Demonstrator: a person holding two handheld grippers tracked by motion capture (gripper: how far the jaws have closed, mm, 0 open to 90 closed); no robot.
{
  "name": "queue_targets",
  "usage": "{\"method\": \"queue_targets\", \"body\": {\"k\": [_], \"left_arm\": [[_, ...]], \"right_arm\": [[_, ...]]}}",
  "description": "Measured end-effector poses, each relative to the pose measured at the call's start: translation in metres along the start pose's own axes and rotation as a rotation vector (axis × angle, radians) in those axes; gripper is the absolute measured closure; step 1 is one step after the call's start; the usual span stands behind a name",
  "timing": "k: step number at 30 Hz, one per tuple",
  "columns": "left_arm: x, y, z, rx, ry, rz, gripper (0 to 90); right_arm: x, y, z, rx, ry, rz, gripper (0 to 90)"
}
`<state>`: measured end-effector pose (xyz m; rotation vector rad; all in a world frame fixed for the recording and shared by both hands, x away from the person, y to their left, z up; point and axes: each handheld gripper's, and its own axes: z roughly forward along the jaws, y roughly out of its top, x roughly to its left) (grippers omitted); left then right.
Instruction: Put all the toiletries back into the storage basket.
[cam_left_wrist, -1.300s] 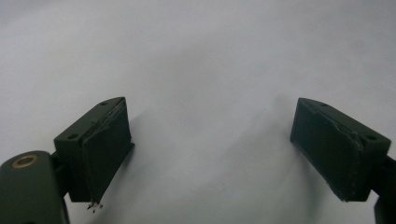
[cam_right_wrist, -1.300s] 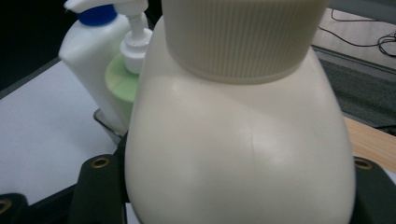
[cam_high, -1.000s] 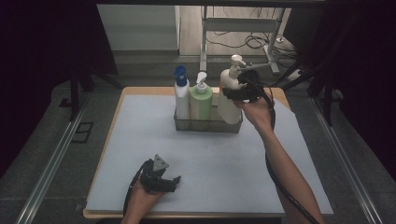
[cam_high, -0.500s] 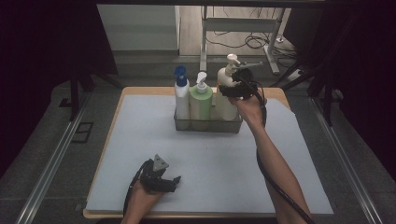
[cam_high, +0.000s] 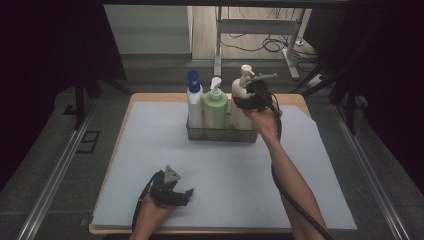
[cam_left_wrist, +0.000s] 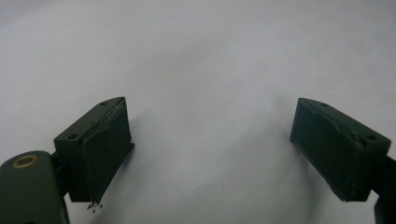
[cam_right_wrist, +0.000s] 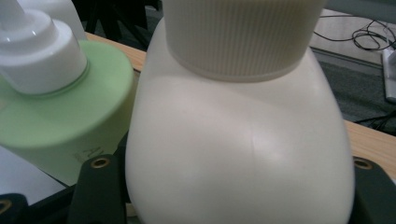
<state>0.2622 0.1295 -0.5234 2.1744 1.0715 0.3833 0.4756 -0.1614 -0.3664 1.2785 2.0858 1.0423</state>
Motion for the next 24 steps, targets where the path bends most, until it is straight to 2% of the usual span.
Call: {"method": "queue_targets", "body": {"k": [7, 24], "left_arm": [[0.000, 0.000, 0.000, 0.002, 0.001, 0.001, 12.1], [0.000, 0.000, 0.000, 0.002, 0.000, 0.001, 12.1]], "right_arm": [[0.000, -0.007, 0.003, 0.005, 0.000, -0.010, 36.8], [0.002, -0.025, 0.014, 0.038, 0.008, 0.003, 36.8]]}}
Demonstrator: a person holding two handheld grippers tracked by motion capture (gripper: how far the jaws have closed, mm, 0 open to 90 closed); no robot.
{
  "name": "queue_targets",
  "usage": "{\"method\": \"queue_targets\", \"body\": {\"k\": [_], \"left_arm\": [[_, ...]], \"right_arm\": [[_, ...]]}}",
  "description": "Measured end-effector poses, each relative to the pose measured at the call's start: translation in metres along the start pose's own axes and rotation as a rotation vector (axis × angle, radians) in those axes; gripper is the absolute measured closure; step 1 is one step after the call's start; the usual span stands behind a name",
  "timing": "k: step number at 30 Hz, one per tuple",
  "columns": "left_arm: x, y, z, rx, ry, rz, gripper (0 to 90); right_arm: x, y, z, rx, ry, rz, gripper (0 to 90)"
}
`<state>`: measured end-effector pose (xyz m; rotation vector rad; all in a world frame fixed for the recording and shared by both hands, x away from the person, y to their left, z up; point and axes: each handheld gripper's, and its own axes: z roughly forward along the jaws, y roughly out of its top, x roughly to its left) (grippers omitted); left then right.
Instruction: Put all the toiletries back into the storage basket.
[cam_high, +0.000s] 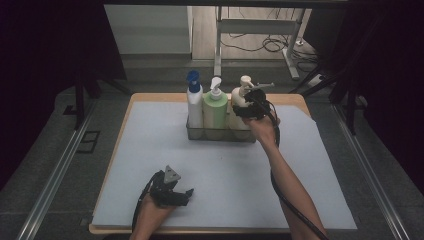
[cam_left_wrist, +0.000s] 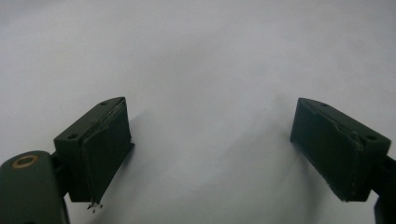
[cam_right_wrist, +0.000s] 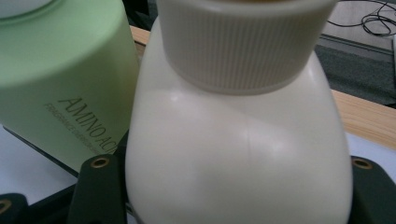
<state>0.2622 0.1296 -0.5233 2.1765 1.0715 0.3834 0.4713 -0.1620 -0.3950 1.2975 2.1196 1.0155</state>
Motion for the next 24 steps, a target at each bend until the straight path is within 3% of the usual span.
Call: {"method": "queue_targets", "body": {"k": [17, 24], "left_arm": [[0.000, 0.000, 0.000, 0.000, 0.001, 0.001, 12.1], [0.000, 0.000, 0.000, -0.001, 0.000, 0.000, 12.1]], "right_arm": [[-0.003, -0.011, 0.008, 0.001, 0.010, 0.003, 35.5], [-0.002, -0.013, 0.005, -0.007, 0.011, -0.050, 28.9]]}}
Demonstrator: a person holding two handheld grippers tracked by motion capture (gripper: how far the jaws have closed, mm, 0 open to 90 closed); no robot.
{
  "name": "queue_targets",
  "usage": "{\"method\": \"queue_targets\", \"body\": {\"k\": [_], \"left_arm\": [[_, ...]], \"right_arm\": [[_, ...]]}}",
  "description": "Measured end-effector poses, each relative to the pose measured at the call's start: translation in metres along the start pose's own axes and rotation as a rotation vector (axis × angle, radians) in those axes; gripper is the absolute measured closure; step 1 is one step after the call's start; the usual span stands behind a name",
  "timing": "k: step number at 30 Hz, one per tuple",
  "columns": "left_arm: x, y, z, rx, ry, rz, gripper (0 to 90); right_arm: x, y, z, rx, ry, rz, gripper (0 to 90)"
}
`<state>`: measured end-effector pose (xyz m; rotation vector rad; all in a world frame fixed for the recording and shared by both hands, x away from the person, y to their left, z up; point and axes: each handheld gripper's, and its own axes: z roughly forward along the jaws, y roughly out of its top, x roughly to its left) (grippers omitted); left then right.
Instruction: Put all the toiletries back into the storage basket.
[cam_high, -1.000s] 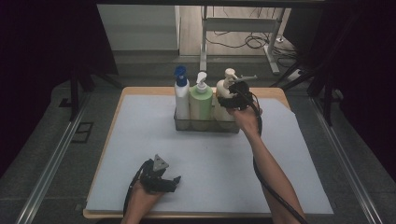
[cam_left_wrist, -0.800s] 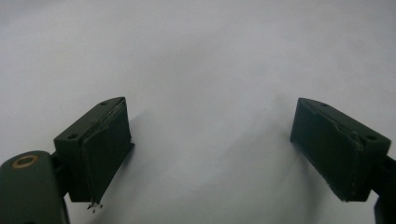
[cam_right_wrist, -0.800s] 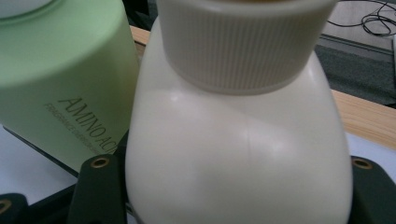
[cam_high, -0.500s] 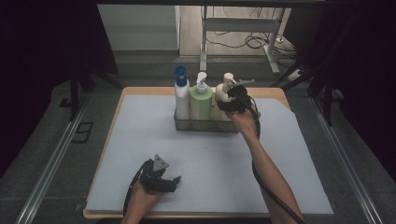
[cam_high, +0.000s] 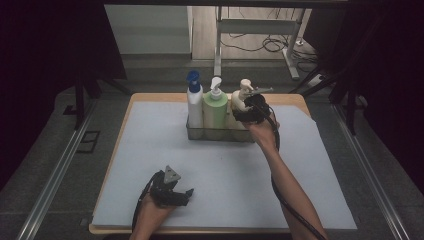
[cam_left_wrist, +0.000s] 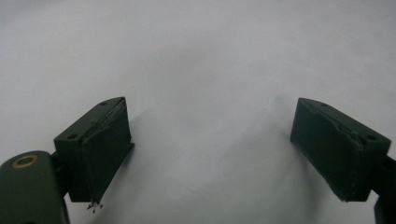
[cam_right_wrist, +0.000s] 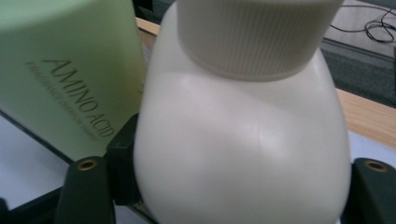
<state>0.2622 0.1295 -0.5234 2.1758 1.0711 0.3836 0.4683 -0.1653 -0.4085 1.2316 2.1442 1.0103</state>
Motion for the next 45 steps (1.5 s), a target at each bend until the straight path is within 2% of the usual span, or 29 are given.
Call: {"method": "queue_targets", "body": {"k": [5, 11, 16, 24, 31, 34, 40, 45], "left_arm": [[0.000, 0.000, 0.000, 0.000, 0.000, 0.001, 12.1], [0.000, 0.000, 0.000, 0.001, 0.001, 0.001, 12.1], [0.000, 0.000, 0.000, -0.002, 0.000, -0.003, 12.1], [0.000, 0.000, 0.000, -0.001, 0.000, -0.001, 12.1], [0.000, 0.000, 0.000, 0.000, 0.001, 0.000, 12.1], [0.000, 0.000, 0.000, 0.001, 0.001, 0.000, 12.0], [0.000, 0.000, 0.000, 0.001, 0.001, 0.000, 12.1], [0.000, 0.000, 0.000, 0.001, 0.001, 0.000, 12.0]], "right_arm": [[0.000, -0.003, -0.006, 0.008, 0.008, -0.002, 28.5], [-0.004, -0.010, -0.015, 0.009, 0.038, 0.010, 29.0], [-0.007, -0.016, -0.023, 0.032, 0.064, 0.007, 29.0], [-0.011, -0.026, -0.037, 0.044, 0.099, 0.004, 33.7], [-0.017, -0.036, -0.045, 0.050, 0.140, 0.010, 43.2], [-0.020, -0.041, -0.047, 0.057, 0.143, 0.013, 47.5], [-0.028, -0.047, -0.047, 0.079, 0.114, 0.010, 55.2], [-0.037, -0.049, -0.044, 0.085, 0.088, 0.020, 70.0]]}}
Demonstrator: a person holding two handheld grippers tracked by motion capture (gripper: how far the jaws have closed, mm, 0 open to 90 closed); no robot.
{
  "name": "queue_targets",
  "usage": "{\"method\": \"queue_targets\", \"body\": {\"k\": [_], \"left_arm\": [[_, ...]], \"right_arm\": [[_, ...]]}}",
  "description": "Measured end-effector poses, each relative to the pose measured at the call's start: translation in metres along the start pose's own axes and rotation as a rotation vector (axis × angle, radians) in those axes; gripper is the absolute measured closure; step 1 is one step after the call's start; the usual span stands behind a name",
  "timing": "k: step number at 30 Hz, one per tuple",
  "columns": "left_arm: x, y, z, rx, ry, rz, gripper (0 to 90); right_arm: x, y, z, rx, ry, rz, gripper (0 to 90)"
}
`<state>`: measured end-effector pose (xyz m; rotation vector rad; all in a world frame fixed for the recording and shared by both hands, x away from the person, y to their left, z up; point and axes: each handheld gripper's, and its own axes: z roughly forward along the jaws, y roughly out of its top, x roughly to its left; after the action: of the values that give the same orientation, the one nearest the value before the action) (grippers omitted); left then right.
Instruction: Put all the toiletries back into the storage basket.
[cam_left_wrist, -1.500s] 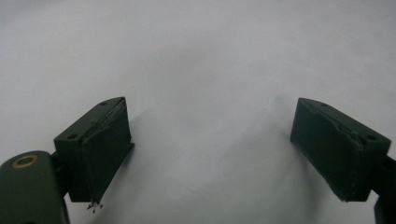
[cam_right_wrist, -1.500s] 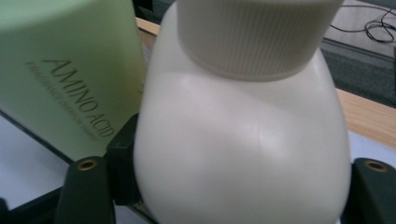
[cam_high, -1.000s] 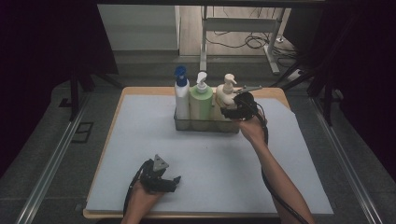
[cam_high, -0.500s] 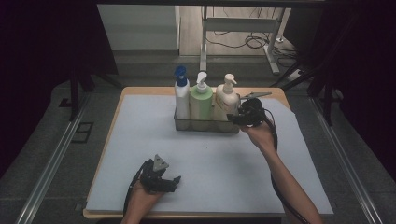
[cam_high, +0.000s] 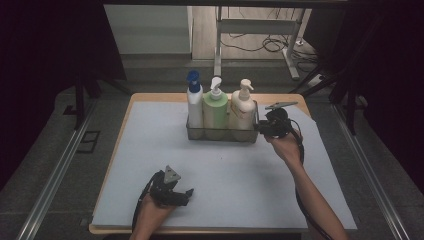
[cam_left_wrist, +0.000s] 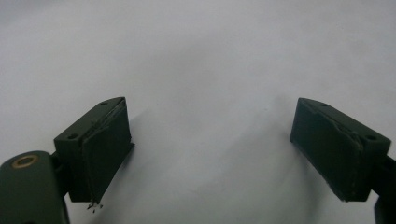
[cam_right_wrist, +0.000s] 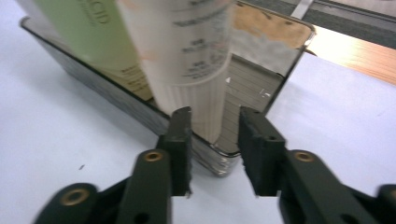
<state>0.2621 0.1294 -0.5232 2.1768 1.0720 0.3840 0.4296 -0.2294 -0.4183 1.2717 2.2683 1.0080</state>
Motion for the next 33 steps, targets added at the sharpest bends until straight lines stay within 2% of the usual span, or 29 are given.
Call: {"method": "queue_targets", "body": {"k": [4, 7, 18, 33], "left_arm": [[0.000, 0.000, 0.000, -0.001, -0.001, 0.000, 12.1], [0.000, 0.000, 0.000, 0.000, 0.000, 0.000, 12.0], [0.000, 0.000, 0.000, 0.001, 0.000, 0.001, 12.1], [0.000, 0.000, 0.000, 0.000, -0.001, 0.001, 12.1]], "right_arm": [[-0.006, 0.001, 0.004, -0.003, -0.022, 0.016, 83.6], [-0.009, 0.003, 0.011, 0.005, -0.036, 0.027, 89.0], [-0.011, 0.012, 0.034, 0.022, -0.077, 0.031, 89.5], [-0.011, 0.006, 0.057, 0.052, -0.055, 0.049, 89.4]]}}
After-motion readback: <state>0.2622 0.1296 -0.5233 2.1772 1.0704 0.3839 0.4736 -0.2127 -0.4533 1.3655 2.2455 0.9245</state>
